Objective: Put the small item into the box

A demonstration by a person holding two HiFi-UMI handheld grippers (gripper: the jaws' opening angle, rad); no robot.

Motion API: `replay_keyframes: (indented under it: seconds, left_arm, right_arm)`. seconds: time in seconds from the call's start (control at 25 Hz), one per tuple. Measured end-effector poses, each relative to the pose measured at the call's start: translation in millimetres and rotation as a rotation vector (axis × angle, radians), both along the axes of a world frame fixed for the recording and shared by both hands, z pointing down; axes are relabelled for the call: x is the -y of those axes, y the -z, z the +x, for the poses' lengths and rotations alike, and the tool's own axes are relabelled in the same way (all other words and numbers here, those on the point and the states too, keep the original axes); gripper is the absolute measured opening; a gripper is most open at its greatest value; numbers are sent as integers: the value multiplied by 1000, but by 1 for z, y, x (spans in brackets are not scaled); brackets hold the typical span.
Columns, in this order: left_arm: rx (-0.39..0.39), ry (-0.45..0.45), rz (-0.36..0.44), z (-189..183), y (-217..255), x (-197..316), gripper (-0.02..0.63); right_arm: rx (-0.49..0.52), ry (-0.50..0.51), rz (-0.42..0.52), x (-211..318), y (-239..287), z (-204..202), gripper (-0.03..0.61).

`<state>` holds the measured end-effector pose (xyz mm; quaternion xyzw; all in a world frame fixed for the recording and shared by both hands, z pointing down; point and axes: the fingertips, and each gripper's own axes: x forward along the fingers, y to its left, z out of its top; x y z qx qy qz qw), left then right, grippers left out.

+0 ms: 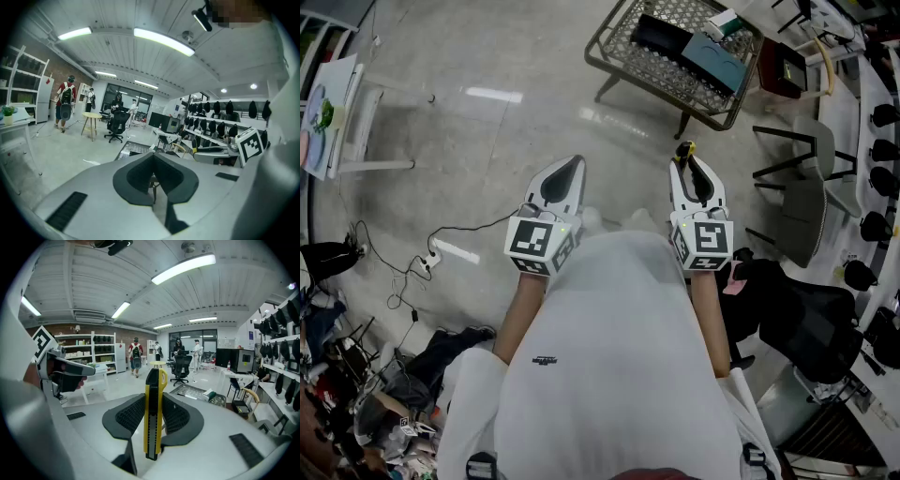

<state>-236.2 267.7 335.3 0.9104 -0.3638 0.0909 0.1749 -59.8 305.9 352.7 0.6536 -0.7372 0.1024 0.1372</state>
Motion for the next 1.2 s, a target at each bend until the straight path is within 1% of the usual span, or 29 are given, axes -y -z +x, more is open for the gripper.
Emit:
replay_keyframes:
  seconds: [0.08, 0.24, 0.4, 0.52, 0.72, 0.84, 1.04, 1.2]
  left_arm:
    - [-14, 5, -5, 9, 5, -14, 2]
    - [-35, 13, -8, 35, 18, -37, 2]
    - [-22, -4, 27, 68, 27, -45, 2]
    - [-10, -6, 38, 85, 31, -49, 2]
    - [23, -9, 18, 117, 24, -67, 2]
    - [24, -7, 17, 136, 26, -71, 2]
    - [37, -15, 34, 160, 22, -79, 2]
    - [54, 3, 11, 174, 9, -88, 2]
  right_arm:
    - [-24, 15, -2, -14, 7, 1, 106]
    - [-23, 43, 17, -37, 23, 11, 106]
    - [-7, 48, 42, -46, 29, 35, 104]
    - [21, 57, 66, -49, 34, 48, 106]
    - [89, 68, 84, -68, 36, 71, 106]
    - [95, 63, 83, -76, 35, 86, 106]
    - [114, 98, 94, -81, 27, 105, 106]
    - [127, 105, 98, -88, 21, 122, 106]
